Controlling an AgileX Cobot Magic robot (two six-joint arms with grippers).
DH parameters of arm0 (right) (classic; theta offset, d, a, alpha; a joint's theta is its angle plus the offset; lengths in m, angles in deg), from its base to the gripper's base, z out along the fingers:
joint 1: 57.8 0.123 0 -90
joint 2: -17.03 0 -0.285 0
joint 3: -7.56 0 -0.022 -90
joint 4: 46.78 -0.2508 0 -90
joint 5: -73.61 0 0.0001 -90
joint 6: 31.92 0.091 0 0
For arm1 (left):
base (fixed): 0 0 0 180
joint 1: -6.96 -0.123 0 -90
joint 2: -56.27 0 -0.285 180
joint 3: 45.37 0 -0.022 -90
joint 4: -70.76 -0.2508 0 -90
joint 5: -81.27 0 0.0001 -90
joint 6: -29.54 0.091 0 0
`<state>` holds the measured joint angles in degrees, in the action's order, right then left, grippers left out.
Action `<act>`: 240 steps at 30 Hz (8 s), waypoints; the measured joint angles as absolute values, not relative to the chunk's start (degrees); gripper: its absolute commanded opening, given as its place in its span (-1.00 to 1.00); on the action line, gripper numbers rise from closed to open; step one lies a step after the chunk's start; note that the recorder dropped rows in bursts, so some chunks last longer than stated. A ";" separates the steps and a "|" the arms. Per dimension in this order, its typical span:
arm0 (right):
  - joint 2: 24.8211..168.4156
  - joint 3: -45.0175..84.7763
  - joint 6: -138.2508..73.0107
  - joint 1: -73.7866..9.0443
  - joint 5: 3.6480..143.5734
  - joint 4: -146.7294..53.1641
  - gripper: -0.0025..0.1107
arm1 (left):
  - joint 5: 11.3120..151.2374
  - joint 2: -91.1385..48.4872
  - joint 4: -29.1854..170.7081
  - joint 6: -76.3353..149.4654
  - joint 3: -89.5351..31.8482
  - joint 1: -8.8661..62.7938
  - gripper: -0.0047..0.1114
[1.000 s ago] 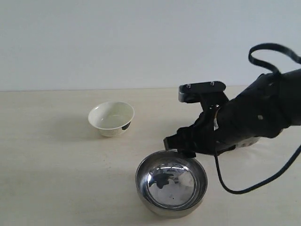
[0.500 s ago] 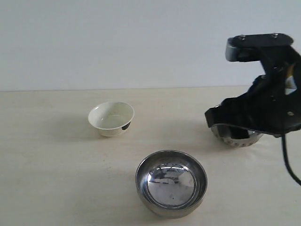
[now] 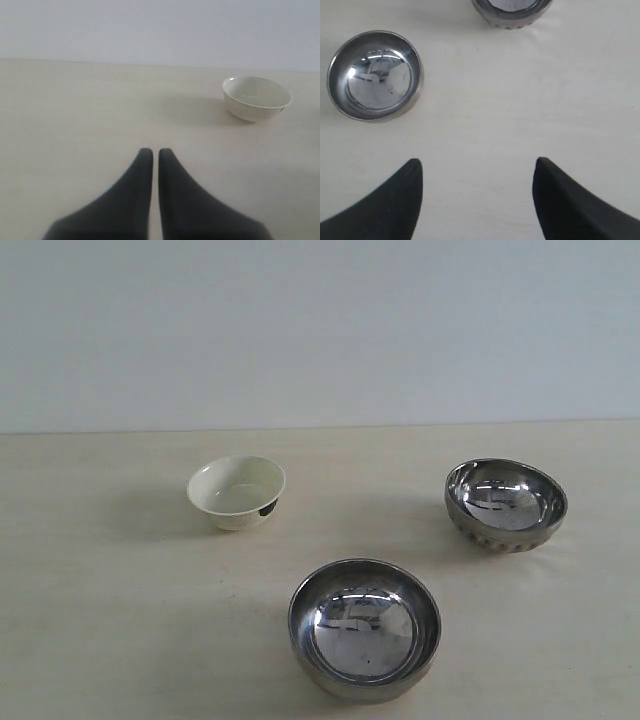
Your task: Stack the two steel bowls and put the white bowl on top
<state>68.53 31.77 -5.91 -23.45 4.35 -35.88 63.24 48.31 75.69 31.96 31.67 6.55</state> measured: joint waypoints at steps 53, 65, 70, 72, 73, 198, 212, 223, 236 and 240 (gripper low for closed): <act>130.32 19.27 -4.48 -35.80 48.61 -20.53 0.04 | 63.24 48.31 75.69 31.96 31.67 6.55 -0.85; 141.68 13.78 -5.12 -35.80 52.09 -20.42 -0.19 | 63.24 48.31 75.69 31.96 31.67 6.55 -0.85; 143.09 13.52 -5.39 -35.80 52.31 -18.16 -0.96 | 63.24 48.31 75.69 31.96 31.67 6.55 -0.85; 142.95 13.25 -5.96 -35.80 52.31 -16.17 -0.96 | 63.24 48.31 75.69 31.96 31.67 6.55 -0.85; 142.85 13.00 -5.95 -35.83 52.31 -15.53 -0.96 | 63.24 48.31 75.69 31.96 31.67 6.55 -0.85; 126.98 18.13 -25.83 -8.10 40.44 -41.16 -0.96 | 63.24 48.31 75.69 31.96 31.67 6.55 -0.85; 119.85 18.13 -21.36 -8.10 41.63 -34.92 -0.96 | 63.24 48.31 75.69 31.96 31.67 6.55 -0.85; 117.71 24.53 -0.47 -8.83 34.40 -12.53 -0.96 | 63.24 48.31 75.69 31.96 31.67 6.55 -0.85; 117.71 36.03 3.63 -18.24 52.18 -10.93 -0.96 | 63.24 48.31 75.69 31.96 31.67 6.55 -0.85; 117.71 38.01 3.72 -18.38 56.59 -10.93 -0.96 | 63.24 48.31 75.69 31.96 31.67 6.55 -0.85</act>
